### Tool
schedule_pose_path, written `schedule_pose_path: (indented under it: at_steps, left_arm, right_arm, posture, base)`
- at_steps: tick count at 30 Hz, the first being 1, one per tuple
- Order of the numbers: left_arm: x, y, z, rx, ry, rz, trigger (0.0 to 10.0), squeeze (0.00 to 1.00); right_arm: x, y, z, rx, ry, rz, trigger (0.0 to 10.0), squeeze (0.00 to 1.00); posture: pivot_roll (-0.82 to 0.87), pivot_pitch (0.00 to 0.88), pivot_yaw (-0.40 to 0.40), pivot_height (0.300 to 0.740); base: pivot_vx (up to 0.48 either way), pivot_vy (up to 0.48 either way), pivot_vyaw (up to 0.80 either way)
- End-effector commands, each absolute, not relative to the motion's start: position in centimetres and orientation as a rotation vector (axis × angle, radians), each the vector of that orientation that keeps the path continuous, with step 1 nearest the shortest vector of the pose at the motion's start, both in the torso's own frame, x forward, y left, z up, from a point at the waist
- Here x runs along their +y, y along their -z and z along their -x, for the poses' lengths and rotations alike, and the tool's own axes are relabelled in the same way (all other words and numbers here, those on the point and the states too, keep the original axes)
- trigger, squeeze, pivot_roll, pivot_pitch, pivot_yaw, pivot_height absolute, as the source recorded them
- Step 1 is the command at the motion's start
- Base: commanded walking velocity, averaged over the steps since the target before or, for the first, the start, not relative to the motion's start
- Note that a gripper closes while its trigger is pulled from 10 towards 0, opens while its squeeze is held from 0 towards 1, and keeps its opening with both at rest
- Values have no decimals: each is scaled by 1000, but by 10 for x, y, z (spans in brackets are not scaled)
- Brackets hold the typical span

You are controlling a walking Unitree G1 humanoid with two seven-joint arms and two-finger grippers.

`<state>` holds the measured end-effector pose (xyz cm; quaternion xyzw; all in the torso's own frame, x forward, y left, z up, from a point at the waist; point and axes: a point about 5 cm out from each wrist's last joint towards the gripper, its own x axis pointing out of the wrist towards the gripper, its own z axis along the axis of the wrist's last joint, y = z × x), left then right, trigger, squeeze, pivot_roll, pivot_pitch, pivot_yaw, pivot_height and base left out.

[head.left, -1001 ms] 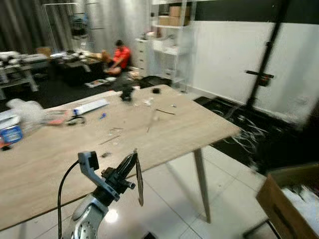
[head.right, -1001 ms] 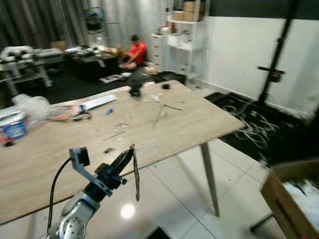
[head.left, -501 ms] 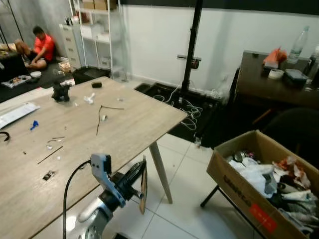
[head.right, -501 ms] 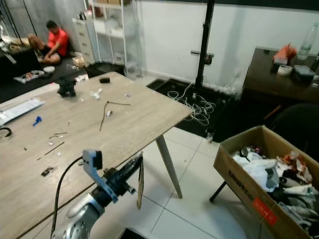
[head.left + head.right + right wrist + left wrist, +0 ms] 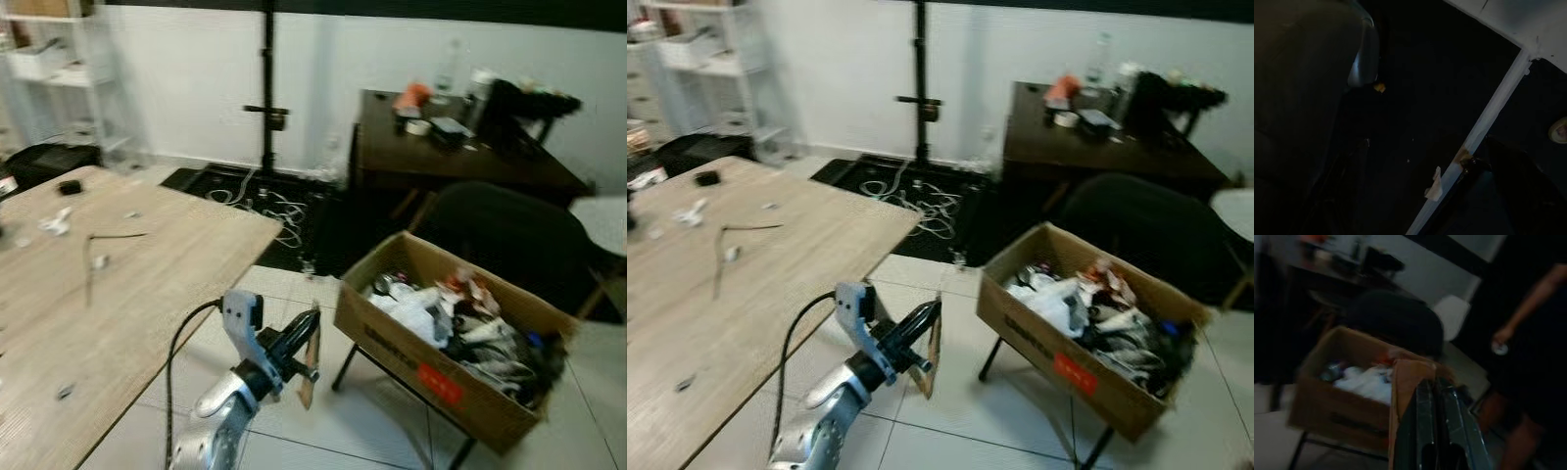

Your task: Picking trash to rubbish bin

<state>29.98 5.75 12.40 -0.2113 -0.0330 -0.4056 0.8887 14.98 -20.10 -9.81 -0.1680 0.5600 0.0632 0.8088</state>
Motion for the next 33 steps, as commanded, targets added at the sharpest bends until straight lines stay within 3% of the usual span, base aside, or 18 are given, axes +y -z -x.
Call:
schedule_pose_path:
  at_steps: [1, 33]
  left_arm:
    - [44, -124, -298, -72, 859, 457, 10000, 0]
    - [49, -137, -312, -122, 811, 400, 10000, 0]
  right_arm:
    - [-202, 98, -150, 1197, -162, 395, 10000, 0]
    - [-205, 104, -131, 1234, -159, 387, 10000, 0]
  posture:
    - [-65, 68, 20, 740]
    - [-79, 58, 50, 740]
  base:
    - [0, 0, -788]
    - [0, 0, -762]
